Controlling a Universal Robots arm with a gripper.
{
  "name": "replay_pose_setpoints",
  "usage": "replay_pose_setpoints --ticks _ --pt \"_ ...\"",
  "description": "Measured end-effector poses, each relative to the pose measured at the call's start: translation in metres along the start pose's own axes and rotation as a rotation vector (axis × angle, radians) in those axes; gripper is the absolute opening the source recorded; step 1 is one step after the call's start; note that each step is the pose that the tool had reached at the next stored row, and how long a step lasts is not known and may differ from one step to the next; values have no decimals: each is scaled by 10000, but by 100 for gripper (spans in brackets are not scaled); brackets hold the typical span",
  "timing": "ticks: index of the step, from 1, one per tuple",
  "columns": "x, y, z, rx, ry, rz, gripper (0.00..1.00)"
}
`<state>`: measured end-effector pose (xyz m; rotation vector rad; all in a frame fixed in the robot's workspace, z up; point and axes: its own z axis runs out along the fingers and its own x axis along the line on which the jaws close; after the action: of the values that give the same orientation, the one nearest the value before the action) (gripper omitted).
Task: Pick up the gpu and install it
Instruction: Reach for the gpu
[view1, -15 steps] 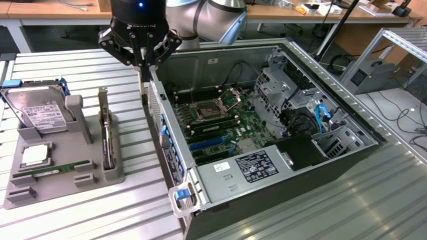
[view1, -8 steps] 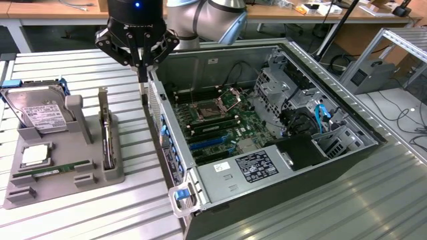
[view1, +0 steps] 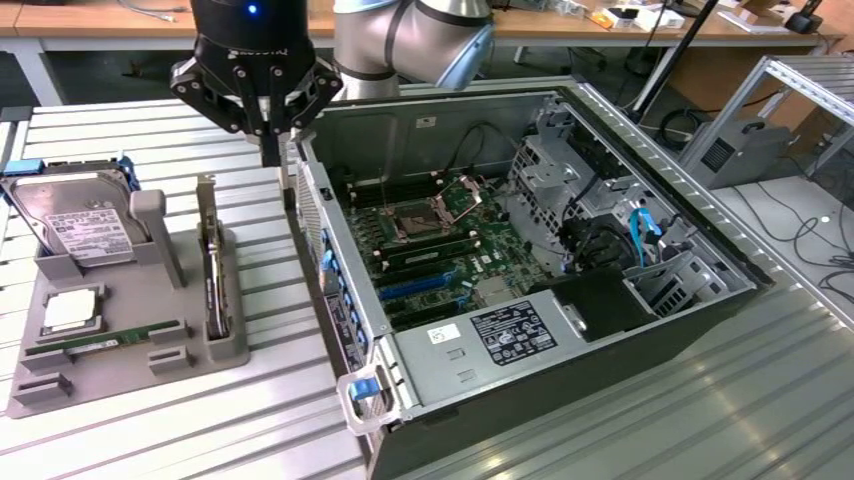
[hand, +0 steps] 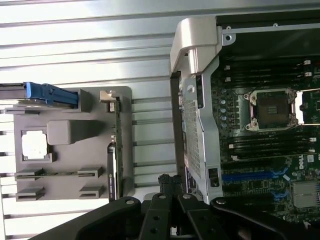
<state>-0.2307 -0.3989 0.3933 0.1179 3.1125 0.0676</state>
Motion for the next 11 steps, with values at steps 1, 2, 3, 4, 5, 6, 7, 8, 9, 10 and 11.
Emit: replay_pose_setpoints --ticks 1,2,3,4,5,6,7,8,9,10,11 --pt "14 -1 0 0 0 0 11" --pt "29 -2 0 0 -1 0 11" --pt "42 -3 -1 0 0 0 11" --pt "51 -4 -1 0 0 0 11" --pt "60 -5 -1 -1 0 0 11" --pt "70 -5 -2 0 -1 0 11" --pt "90 -7 -2 0 0 0 11" --pt "118 -9 -3 0 -1 0 11" --pt "131 -10 -3 0 -1 1 11" --pt "143 -11 -4 0 0 0 11" --pt "155 -12 -3 0 -1 1 11"
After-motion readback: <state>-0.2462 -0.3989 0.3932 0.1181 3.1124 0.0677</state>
